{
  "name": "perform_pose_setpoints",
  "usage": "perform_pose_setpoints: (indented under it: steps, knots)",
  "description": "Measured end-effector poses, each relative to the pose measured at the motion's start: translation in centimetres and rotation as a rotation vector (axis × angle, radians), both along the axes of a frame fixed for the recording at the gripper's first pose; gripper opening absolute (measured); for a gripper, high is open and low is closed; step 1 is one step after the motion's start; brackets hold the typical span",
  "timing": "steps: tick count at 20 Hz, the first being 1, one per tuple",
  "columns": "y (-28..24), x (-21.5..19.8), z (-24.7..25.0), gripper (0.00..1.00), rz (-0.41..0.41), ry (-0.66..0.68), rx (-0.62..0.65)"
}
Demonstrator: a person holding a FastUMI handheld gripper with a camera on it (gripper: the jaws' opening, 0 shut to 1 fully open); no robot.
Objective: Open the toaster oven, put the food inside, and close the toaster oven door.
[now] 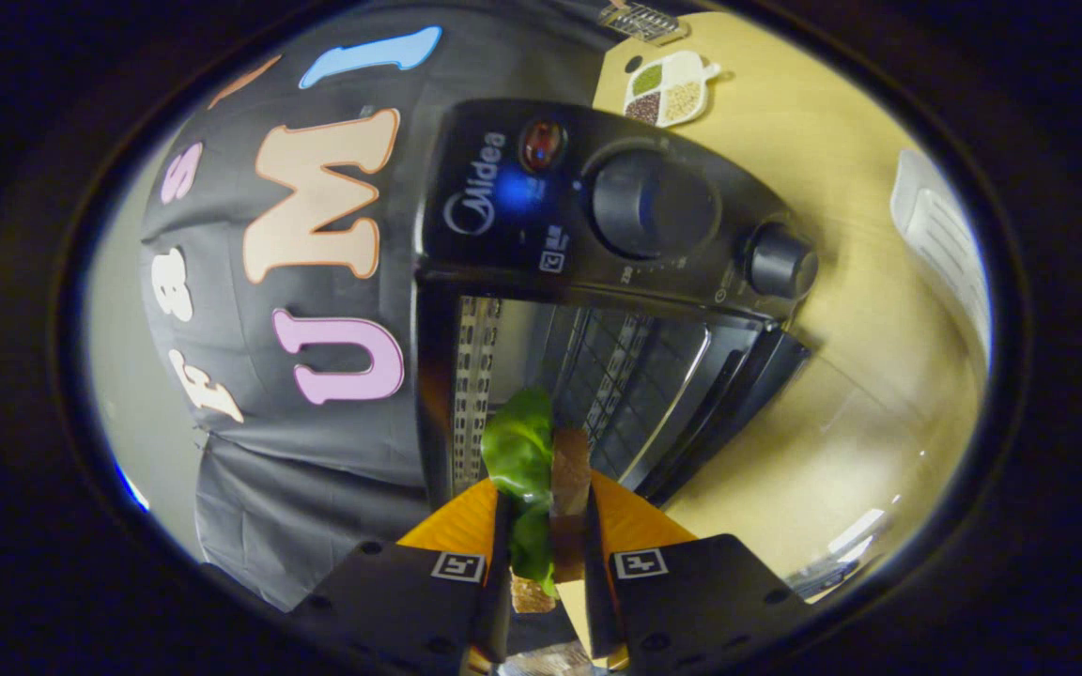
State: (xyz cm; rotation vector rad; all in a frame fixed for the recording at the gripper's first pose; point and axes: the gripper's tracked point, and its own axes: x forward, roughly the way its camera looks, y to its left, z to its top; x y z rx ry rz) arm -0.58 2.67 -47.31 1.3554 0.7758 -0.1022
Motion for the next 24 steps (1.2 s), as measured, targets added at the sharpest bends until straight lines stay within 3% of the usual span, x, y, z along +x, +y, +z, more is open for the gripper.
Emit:
perform_pose_setpoints:
  steps: [8,15,19,24]
  knots:
    - [1.7,3.3,-2.0,0.35,-0.056,-0.068,0.034]
    - [0.1,4.7,-2.6,0.35,-0.049,-0.144,-0.135]
    - [-0.6,5.7,-2.1,0.39,-0.059,-0.179,-0.263]
    - [-1.8,4.7,-2.1,0.62,0.007,-0.179,-0.477]
